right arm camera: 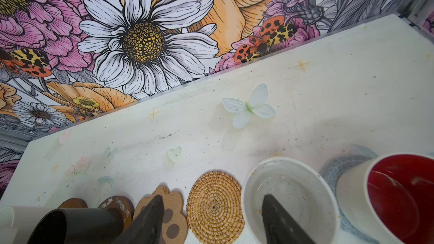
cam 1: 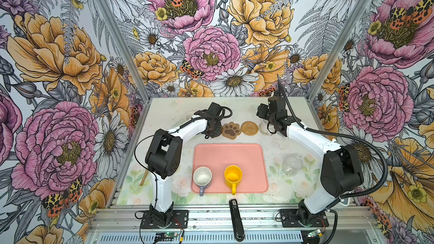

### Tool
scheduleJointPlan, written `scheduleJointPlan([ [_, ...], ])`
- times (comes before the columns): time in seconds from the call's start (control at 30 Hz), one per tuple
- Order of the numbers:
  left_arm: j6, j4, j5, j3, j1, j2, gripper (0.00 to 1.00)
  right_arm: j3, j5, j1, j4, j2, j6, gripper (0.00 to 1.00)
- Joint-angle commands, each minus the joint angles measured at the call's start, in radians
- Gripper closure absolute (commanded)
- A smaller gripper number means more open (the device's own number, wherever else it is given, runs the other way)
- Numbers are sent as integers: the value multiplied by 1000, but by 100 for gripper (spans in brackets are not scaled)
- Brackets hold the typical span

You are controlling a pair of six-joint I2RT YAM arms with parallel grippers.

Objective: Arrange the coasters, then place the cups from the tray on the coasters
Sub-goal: 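Lower the black mug onto the round cork coaster beside the white mug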

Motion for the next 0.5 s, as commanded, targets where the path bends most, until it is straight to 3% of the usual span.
scheduleJointPlan([
  [0.0, -8, 19, -47, 22, -11, -36, 67, 1, -4, -5, 23, 7, 7, 32],
  [0.47, -8, 24, -196, 22, -37, -212, 65, 0, -25, -4, 27, -10, 12, 32],
])
